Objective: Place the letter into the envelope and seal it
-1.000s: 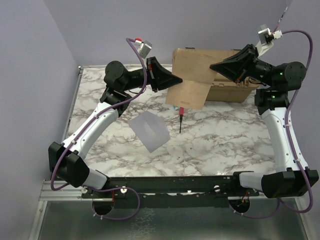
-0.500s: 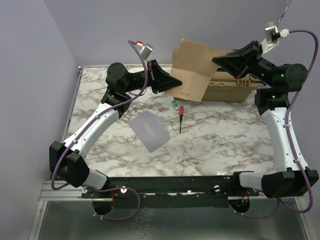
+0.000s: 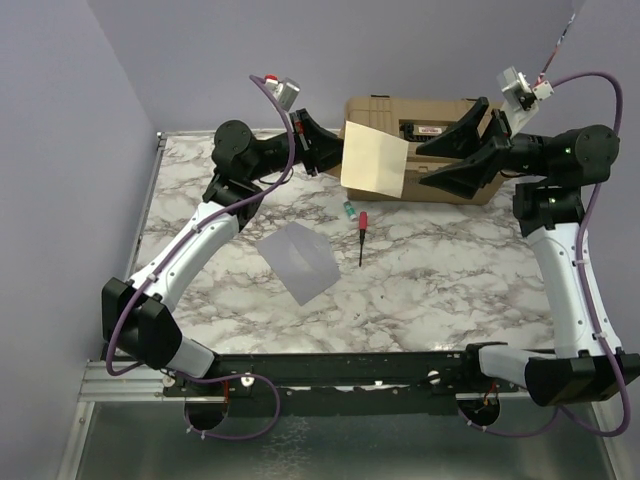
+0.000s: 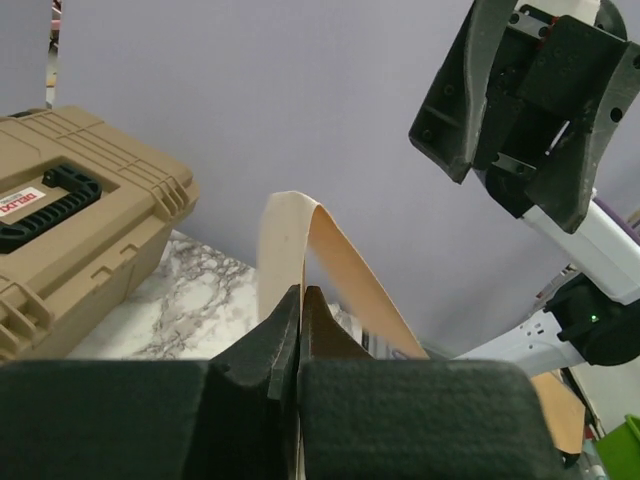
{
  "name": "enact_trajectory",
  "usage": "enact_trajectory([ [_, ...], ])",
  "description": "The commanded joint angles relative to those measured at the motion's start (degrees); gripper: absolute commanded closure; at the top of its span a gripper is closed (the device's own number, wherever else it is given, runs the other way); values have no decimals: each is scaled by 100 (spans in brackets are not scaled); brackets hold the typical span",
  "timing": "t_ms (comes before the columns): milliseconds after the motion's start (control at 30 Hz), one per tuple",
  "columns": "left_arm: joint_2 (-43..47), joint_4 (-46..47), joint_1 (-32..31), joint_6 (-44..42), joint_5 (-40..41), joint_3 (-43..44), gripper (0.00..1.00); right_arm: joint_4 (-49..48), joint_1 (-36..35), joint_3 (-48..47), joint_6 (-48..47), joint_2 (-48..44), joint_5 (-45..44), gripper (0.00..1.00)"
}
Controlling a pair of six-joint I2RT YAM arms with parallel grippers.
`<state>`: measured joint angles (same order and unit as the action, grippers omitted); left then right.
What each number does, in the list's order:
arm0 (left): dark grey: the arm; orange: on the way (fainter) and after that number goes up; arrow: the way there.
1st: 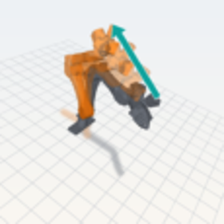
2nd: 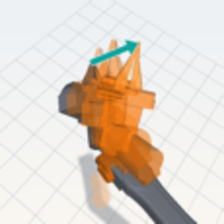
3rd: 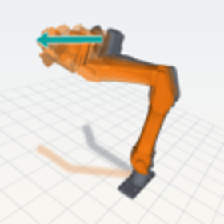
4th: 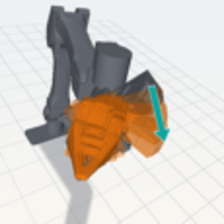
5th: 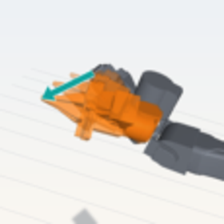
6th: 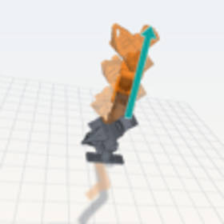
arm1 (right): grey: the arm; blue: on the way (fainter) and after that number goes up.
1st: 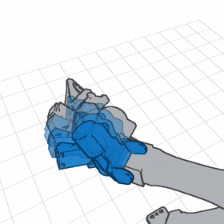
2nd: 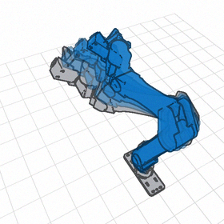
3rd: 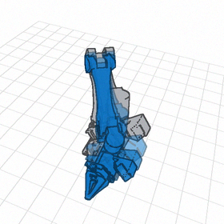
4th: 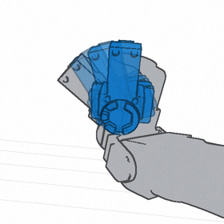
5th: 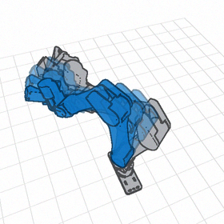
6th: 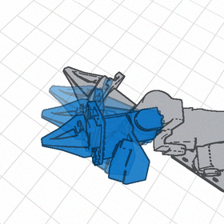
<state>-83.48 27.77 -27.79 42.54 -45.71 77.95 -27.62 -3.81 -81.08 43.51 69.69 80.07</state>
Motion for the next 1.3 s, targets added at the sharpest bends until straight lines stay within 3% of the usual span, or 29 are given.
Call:
enact_trajectory([
  [0,-41,101,37,-360,40,141,100,1114,-14,-318,-908,-103,-138,33],
  [133,50,97,45,-470,-454,90,100,1724,-15,-570,-1222,132,-803,26],
  [267,141,98,41,-394,-993,39,100,2481,-75,-803,-1814,532,-684,21],
  [467,255,88,38,-202,-1424,-48,100,4778,-778,-1411,-3899,1002,-944,21],
  [667,353,97,45,-141,-2196,-140,100,5147,-906,-1328,-4251,1046,-236,38],
  [867,363,97,48,-80,-2157,-156,100,5171,-912,-963,-4296,794,142,56],
  [1133,373,88,49,-32,-1937,-21,100,5234,-1047,-901,-4243,803,197,60],
  [1200,384,89,54,-36,-1910,-1,100,5236,-1120,-937,-4244,830,181,70],
  [1267,394,92,54,-36,-1858,1,100,5227,-1166,-966,-4225,835,136,87],
])
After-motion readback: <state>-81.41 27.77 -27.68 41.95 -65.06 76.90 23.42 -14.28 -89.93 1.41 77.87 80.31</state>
